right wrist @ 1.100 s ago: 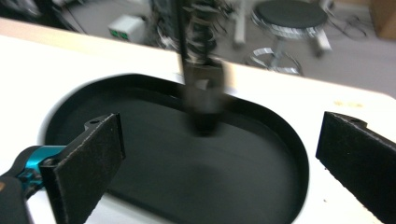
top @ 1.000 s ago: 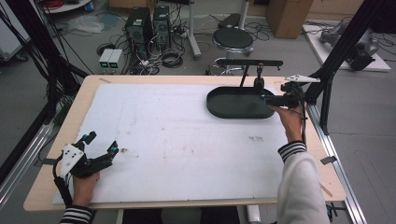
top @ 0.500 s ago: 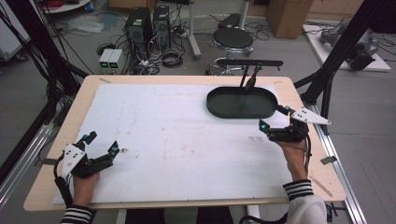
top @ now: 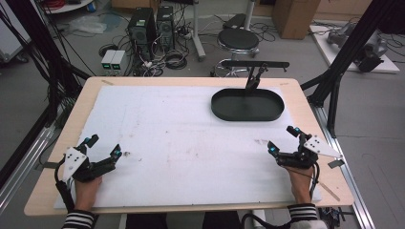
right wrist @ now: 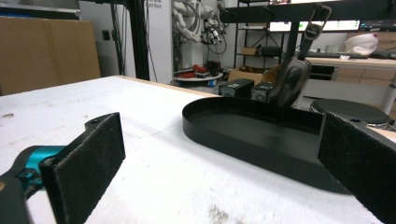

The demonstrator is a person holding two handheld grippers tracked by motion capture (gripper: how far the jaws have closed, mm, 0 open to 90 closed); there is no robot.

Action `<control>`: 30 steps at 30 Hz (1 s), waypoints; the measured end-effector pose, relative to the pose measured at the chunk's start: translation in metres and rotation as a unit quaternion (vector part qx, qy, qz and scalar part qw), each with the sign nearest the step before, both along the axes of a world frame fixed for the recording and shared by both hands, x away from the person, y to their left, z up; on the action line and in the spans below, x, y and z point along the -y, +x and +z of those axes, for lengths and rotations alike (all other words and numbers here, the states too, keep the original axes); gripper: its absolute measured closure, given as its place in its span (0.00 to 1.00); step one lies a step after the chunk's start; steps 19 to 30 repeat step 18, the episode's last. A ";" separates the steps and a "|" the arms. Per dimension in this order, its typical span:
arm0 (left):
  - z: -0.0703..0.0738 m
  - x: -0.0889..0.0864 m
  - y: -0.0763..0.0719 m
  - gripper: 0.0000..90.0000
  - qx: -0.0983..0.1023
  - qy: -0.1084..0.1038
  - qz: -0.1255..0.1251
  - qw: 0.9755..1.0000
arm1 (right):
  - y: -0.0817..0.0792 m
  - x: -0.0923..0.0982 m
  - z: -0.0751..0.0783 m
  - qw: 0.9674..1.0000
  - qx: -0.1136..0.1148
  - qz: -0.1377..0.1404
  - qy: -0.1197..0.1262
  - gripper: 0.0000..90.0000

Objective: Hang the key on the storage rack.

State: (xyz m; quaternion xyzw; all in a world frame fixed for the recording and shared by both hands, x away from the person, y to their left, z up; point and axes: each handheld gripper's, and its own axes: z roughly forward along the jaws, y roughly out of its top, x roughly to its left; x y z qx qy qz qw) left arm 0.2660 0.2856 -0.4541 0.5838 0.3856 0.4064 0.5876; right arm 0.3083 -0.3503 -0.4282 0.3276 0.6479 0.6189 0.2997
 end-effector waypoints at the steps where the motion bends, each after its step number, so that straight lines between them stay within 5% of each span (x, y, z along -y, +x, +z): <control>1: 0.000 0.000 0.000 0.15 0.000 0.000 0.000 1.000 | -0.002 0.000 -0.004 1.000 0.002 -0.002 0.002 0.00; 7: 0.000 0.000 0.000 0.15 0.001 -0.001 0.000 1.000 | -0.005 0.000 -0.021 1.000 0.000 -0.004 0.001 0.00; 30: 0.000 0.000 0.000 0.15 0.000 -0.002 0.000 1.000 | -0.006 -0.002 -0.023 1.000 0.002 -0.007 -0.010 0.00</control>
